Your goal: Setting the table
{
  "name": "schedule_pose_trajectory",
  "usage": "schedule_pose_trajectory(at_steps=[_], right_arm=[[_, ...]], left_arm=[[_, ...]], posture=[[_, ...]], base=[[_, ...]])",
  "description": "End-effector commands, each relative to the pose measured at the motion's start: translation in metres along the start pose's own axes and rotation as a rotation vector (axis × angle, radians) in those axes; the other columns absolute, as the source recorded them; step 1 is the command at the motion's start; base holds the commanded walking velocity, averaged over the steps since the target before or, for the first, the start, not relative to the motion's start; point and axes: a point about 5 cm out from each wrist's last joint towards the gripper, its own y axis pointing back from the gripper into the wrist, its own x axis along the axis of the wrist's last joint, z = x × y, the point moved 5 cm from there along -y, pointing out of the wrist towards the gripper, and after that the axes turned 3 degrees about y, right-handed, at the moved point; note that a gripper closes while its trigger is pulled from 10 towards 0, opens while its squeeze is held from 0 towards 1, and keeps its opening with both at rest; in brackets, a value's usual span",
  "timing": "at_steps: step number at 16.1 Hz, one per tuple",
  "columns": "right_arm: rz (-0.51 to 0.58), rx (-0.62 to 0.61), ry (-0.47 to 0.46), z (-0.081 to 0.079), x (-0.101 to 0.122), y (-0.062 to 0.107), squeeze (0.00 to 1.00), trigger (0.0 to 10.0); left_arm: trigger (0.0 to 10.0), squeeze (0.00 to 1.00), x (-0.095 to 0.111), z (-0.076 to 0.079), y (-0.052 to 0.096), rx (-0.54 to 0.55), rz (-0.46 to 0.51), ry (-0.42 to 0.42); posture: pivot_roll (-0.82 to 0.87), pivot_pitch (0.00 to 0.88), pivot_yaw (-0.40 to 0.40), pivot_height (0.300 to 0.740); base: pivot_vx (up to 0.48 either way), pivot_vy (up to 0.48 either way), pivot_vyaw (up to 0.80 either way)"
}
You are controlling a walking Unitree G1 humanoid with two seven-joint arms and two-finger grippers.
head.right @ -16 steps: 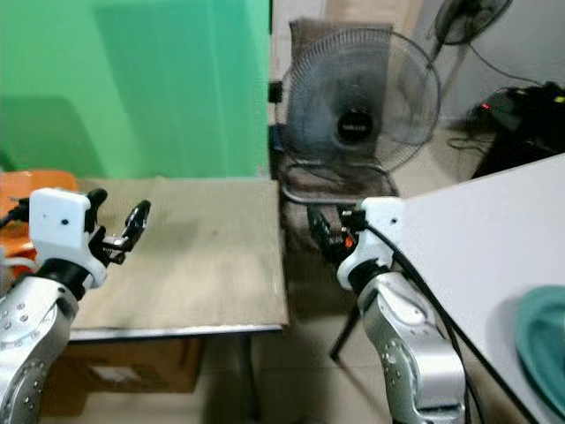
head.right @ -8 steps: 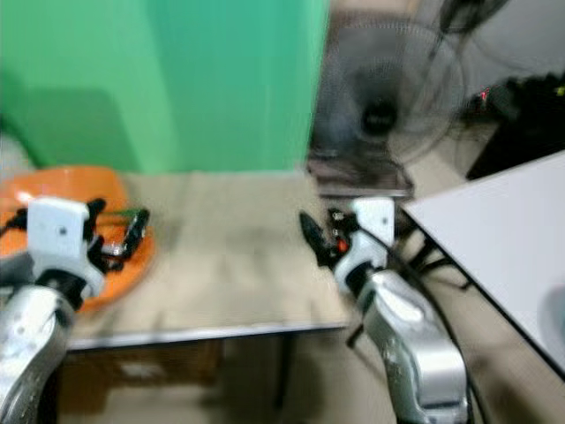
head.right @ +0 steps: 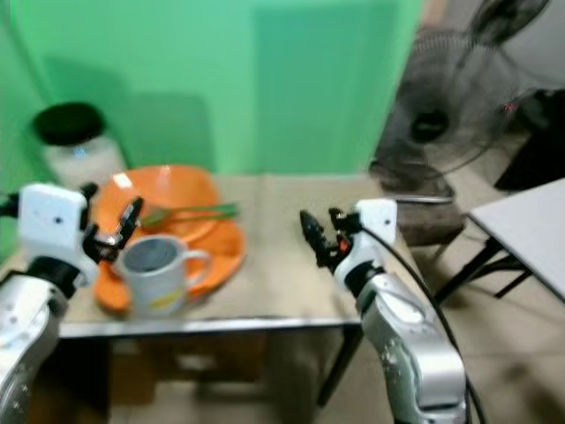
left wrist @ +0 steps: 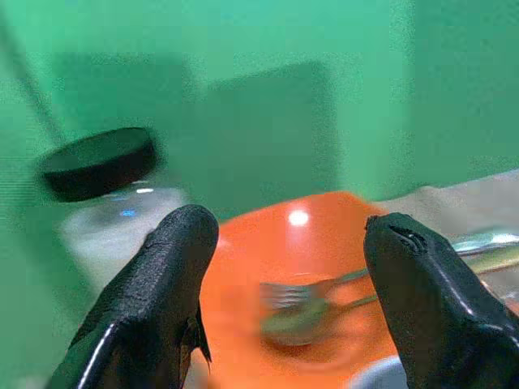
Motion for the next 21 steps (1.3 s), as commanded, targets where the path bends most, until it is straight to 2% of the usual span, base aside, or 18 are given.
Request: schedule_pose_trajectory(at_steps=[1, 4, 7, 9, 13, 16, 18, 21], right_arm=[[0.017, -0.008, 0.011, 0.003, 0.006, 0.001, 0.0, 10.0], [0.021, 0.01, 0.013, 0.003, 0.008, 0.0, 0.0, 10.0], [-0.005, 0.109, 0.011, -0.009, 0.006, -0.002, 0.0, 10.0], [-0.035, 0.193, 0.059, -0.022, 0.002, -0.004, 0.0, 10.0], [-0.051, 0.254, 0.019, -0.033, -0.005, -0.004, 0.0, 10.0], [-0.049, 0.241, 0.006, -0.032, -0.007, -0.003, 0.0, 10.0], [-0.03, 0.17, -0.029, -0.021, -0.005, -0.006, 0.0, 10.0], [-0.027, 0.129, -0.012, -0.011, -0.004, -0.008, 0.0, 10.0]], left_arm=[[10.0, 0.0, 0.001, 0.004, -0.002, -0.012, 0.003, 0.009], [10.0, 0.0, 0.0, 0.006, -0.004, -0.019, -0.002, 0.013], [10.0, 0.0, -0.001, 0.004, -0.002, -0.007, -0.01, 0.02], [10.0, 0.0, -0.004, 0.001, 0.002, 0.017, -0.026, 0.083], [10.0, 0.0, -0.003, -0.002, 0.006, 0.029, -0.028, 0.06], [10.0, 0.0, -0.003, -0.003, 0.004, 0.025, -0.032, 0.052], [10.0, 0.0, -0.003, -0.004, 0.001, 0.029, -0.036, 0.003], [10.0, 0.0, -0.004, -0.002, 0.001, 0.032, -0.032, 0.082]], posture=[[-0.01, 0.0, -0.011, 0.74], [-0.01, 0.0, -0.005, 0.74], [0.0, 0.0, -0.012, 0.74], [0.01, 0.0, -0.023, 0.74], [0.02, 0.0, -0.026, 0.74], [0.02, 0.0, -0.017, 0.74], [0.02, 0.0, -0.014, 0.74], [0.02, 0.0, -0.014, 0.74]], base=[[0.0, -0.48, 0.0], [0.0, -0.48, 0.0], [0.0, -0.48, 0.0], [0.0, 0.422, 0.8], [0.0, 0.48, 0.8], [0.0, 0.48, 0.8], [0.0, -0.42, 0.0], [0.0, -0.16, 0.0]])
